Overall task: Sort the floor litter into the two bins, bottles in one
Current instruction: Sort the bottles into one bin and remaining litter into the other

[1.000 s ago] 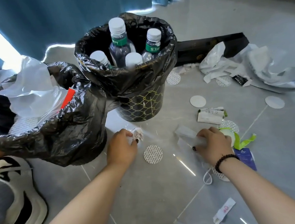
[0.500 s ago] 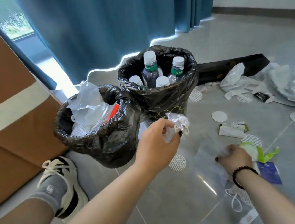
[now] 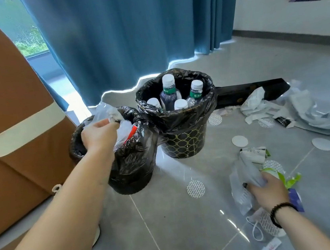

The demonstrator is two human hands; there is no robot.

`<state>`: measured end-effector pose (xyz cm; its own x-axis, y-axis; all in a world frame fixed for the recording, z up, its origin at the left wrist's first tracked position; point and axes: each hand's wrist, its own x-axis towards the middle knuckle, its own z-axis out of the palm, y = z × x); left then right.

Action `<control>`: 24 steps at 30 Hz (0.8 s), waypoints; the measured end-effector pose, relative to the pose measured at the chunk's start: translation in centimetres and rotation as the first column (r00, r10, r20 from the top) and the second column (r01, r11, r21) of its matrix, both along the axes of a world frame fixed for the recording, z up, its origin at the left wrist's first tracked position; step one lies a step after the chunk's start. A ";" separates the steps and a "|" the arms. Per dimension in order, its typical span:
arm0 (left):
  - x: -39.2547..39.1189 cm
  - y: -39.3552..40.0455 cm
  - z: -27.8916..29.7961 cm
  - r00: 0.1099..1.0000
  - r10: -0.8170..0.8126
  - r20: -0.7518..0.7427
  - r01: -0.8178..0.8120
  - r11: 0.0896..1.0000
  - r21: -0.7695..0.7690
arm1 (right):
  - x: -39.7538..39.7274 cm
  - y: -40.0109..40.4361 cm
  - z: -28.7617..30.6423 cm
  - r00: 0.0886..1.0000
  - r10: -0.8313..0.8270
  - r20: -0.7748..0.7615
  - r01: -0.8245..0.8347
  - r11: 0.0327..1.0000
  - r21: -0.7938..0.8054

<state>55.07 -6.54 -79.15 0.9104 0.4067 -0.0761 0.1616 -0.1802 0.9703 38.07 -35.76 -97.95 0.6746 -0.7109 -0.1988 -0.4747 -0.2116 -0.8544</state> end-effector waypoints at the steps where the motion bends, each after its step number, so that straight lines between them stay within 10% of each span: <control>1: 0.0 0.5 -0.1 1.000 -0.007 -0.012 0.007 1.000 -0.001 | 0.1 0.0 0.0 1.000 -0.008 0.003 0.009 1.000 -0.003; 11: -0.3 4.4 -1.7 0.995 0.102 -0.005 -0.097 0.957 0.273 | 1.7 1.1 1.4 0.995 0.001 0.096 -0.011 0.995 0.098; 17: -5.9 -2.8 -3.2 0.876 -0.235 0.421 -0.017 0.857 0.514 | 2.0 1.3 2.4 0.975 -0.090 0.201 0.006 0.923 0.386; 24: -11.1 -11.9 -8.5 0.778 -0.588 -0.222 0.628 0.733 0.260 | 1.7 2.0 3.5 0.950 -0.110 0.291 -0.067 0.842 0.536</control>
<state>43.93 -18.40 -87.61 0.9629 -0.2112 -0.1677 0.0220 -0.5582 0.8294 39.76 -33.72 -94.47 0.7489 -0.5676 -0.3421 -0.1773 0.3258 -0.9287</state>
